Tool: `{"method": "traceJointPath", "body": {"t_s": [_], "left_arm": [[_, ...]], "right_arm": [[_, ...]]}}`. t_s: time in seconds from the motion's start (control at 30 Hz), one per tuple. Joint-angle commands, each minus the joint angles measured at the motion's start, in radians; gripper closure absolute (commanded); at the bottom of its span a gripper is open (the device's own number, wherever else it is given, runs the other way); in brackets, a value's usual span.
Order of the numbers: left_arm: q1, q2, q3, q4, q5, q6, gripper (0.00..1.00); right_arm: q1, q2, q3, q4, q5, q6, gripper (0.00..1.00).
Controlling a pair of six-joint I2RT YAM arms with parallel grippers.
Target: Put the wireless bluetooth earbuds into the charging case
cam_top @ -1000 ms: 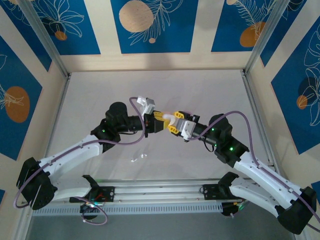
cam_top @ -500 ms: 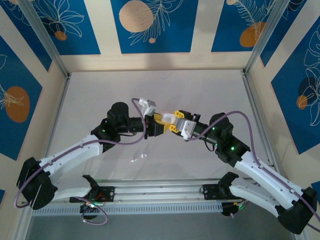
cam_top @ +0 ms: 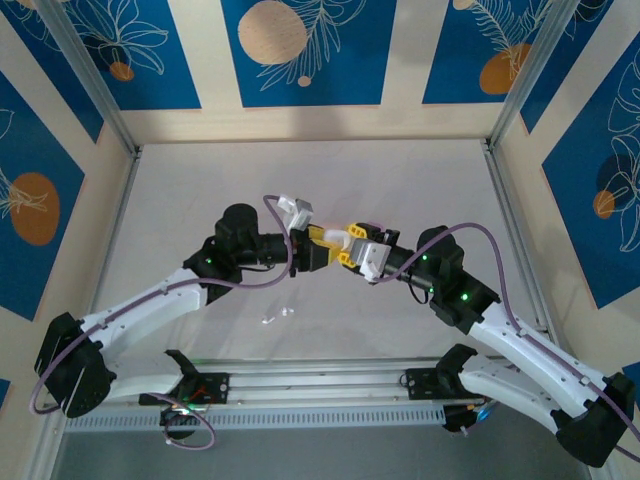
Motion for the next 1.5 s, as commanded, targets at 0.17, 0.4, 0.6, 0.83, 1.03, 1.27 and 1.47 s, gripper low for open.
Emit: {"method": "traceJointPath", "body": {"t_s": [0.17, 0.4, 0.6, 0.83, 1.03, 1.27, 1.47], "left_arm": [[-0.001, 0.021, 0.042, 0.020, 0.023, -0.012, 0.69], [-0.001, 0.026, 0.048, 0.015, 0.029, -0.014, 0.71], [0.000, 0.019, 0.047, 0.011, 0.018, -0.007, 0.78], [-0.001, 0.004, 0.017, 0.054, 0.010, 0.025, 0.88], [-0.001, -0.043, -0.137, 0.352, -0.070, 0.065, 0.92], [-0.001, -0.038, -0.208, 0.551, -0.087, 0.112, 0.93], [-0.001, -0.036, -0.215, 0.581, -0.080, 0.101, 0.93]], "right_arm": [[0.010, 0.001, 0.035, 0.010, 0.009, -0.023, 0.60], [0.009, 0.000, 0.035, 0.011, 0.012, -0.027, 0.60], [0.012, -0.001, 0.032, -0.002, 0.006, -0.038, 0.60], [-0.014, 0.000, 0.101, -0.125, -0.068, 0.116, 0.46], [-0.185, 0.040, 0.252, -0.315, -0.416, 0.550, 0.37], [-0.273, 0.167, 0.413, -0.451, -0.578, 0.845, 0.37], [-0.274, 0.269, 0.485, -0.520, -0.629, 0.862, 0.37]]}}
